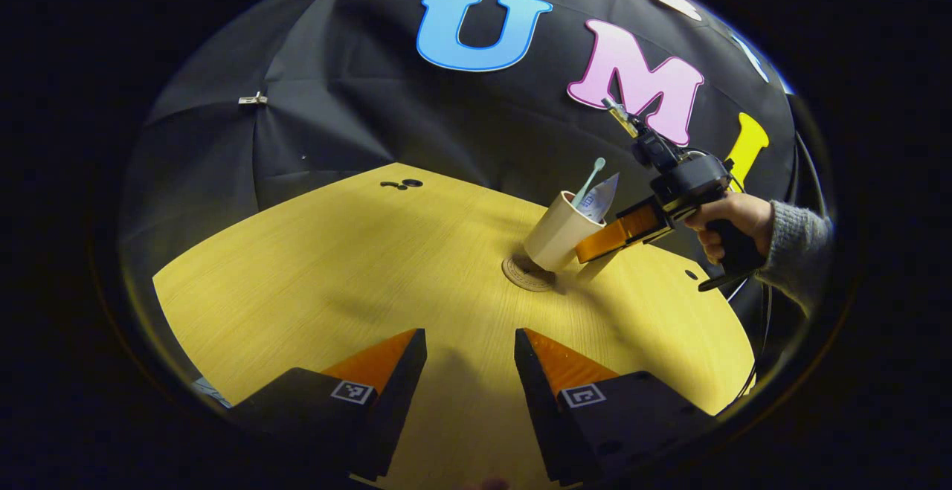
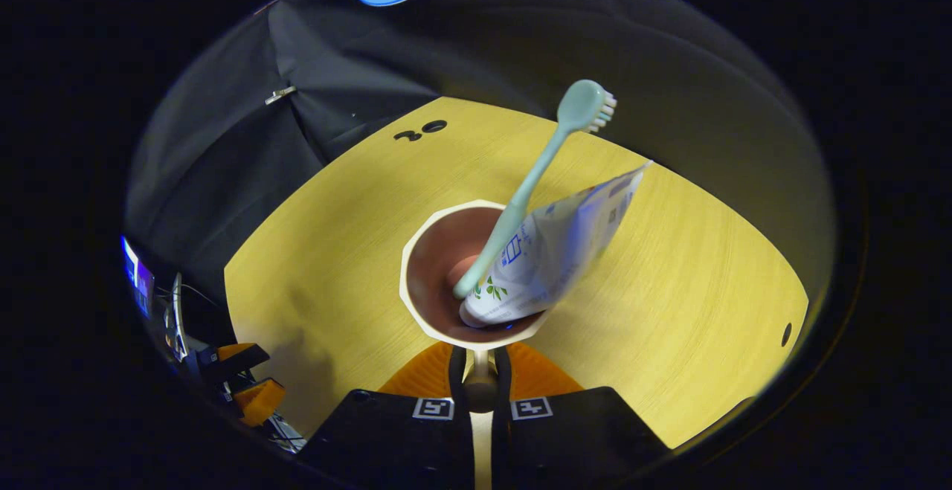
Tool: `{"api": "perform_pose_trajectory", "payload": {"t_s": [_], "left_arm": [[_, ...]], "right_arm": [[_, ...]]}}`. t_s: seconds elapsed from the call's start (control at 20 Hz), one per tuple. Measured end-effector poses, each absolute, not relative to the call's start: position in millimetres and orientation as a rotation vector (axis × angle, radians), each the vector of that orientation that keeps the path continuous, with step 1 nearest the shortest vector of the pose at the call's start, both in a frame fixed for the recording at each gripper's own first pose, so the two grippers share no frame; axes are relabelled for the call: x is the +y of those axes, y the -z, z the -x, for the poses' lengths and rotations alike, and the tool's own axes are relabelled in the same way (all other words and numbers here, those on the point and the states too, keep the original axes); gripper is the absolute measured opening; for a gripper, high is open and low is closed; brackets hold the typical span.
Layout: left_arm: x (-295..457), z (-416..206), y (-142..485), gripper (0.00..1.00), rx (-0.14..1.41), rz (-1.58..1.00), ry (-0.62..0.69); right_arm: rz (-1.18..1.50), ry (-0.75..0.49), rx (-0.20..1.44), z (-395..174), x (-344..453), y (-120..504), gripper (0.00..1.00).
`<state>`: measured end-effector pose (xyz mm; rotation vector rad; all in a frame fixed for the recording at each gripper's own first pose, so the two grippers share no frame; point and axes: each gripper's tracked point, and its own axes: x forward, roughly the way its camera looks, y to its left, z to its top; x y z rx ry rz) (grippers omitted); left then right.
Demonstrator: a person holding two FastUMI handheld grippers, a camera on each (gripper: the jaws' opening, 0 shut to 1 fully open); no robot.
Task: Put the toothbrush and toothpaste on the desktop into the cup, then pick up the cup and place it on the coaster on the desktop.
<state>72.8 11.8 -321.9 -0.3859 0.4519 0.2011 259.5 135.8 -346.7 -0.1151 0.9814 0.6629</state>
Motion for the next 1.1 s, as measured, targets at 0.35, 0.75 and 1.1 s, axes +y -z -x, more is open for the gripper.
{"api": "perform_pose_trajectory", "payload": {"t_s": [0.35, 0.75, 1.1], "left_arm": [[27.8, -73.0, 324.0, 0.77, 0.442, 0.413, -0.205], [38.2, -74.9, 325.2, 0.77, 0.443, 0.438, -0.198], [43.0, -76.3, 316.6, 0.77, 0.436, 0.431, -0.183]], "right_arm": [[0.200, -0.644, 1.036, -263.8, 162.8, 373.0, 0.13], [0.261, -0.607, 1.093, -266.4, 168.7, 380.7, 0.13], [0.256, -0.569, 1.118, -266.4, 164.7, 375.4, 0.17]]}}
